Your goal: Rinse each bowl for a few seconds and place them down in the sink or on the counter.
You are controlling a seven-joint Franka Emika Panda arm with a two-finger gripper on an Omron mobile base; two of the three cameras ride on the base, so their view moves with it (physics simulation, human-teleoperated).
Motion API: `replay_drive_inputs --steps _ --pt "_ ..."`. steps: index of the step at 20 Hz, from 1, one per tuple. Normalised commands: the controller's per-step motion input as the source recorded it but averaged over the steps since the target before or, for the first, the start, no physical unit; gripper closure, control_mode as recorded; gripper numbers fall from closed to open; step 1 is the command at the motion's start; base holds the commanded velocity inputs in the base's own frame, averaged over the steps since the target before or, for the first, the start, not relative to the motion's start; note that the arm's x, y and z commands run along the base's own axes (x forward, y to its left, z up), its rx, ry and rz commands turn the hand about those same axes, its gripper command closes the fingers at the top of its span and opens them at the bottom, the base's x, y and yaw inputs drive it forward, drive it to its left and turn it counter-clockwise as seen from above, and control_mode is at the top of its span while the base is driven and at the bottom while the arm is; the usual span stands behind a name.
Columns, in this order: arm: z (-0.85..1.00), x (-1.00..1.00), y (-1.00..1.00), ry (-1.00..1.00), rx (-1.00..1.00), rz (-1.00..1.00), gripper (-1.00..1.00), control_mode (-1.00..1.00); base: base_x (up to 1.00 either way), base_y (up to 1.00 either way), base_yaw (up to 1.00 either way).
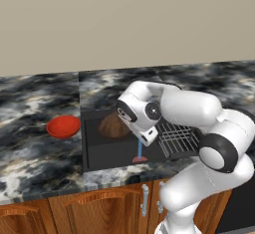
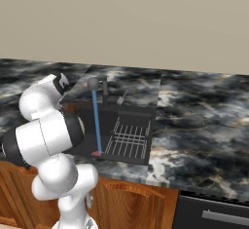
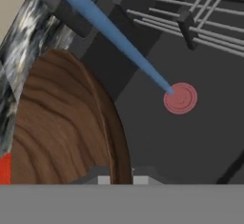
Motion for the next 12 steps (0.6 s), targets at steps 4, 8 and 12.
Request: replay_drive_inputs --steps 4,8,12 --pt "0.43 -0.18 0.29 0.09 -0.10 0.15 1.00 -1.00 0.00 0.00 0.00" --pt "0.37 -0.20 0.35 0.08 -0.09 0.14 1.00 -1.00 0.00 0.00 0.00" --pt "0.20 -0.20 0.46 0.03 -0.10 0.07 1.00 -1.00 0.00 0.00 0.00"
